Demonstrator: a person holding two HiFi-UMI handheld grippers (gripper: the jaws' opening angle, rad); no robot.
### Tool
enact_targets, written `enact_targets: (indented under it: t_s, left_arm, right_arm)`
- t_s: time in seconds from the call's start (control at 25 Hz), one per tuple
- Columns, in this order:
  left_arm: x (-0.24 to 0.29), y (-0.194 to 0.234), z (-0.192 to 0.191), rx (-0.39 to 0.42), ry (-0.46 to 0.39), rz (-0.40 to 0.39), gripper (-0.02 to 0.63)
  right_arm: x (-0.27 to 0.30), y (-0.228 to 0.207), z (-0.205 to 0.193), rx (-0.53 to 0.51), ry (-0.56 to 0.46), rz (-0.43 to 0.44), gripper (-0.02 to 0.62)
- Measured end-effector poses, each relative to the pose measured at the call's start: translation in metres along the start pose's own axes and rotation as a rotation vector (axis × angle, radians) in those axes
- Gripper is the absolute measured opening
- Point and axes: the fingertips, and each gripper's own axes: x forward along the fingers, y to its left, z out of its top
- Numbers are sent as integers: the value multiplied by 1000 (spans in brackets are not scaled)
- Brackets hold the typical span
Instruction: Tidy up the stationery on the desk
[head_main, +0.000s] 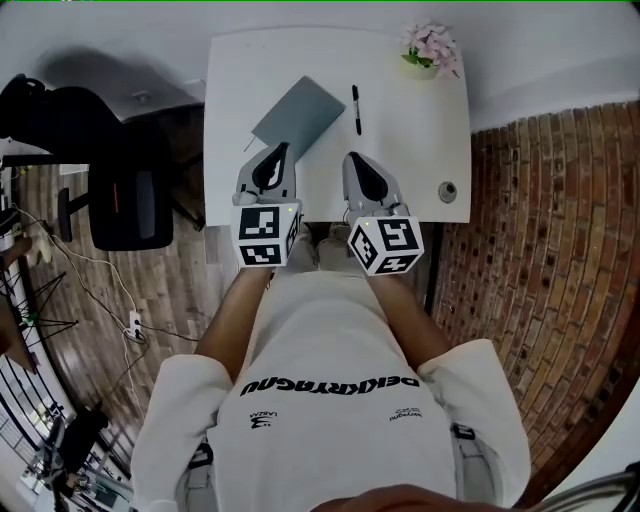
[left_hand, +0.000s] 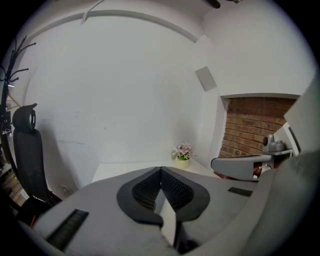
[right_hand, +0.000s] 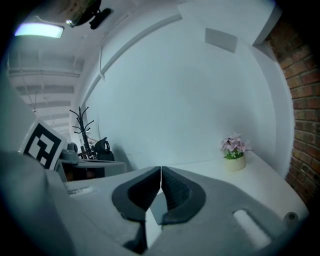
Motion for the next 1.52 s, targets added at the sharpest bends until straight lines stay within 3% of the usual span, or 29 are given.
enact_targets:
  t_s: [0.68,0.84,1.52]
  left_arm:
    - [102,73,-79,41,230,45,2]
    - [119,85,-98,40,279,20,49]
    - [182,128,-158,119,436,-23,77]
  right_arm:
    - [96,-33,-75,58,148,-8,23]
    - [110,-34,-95,78,185,-24,42]
    - [155,-63,-189,228,364,-121,86]
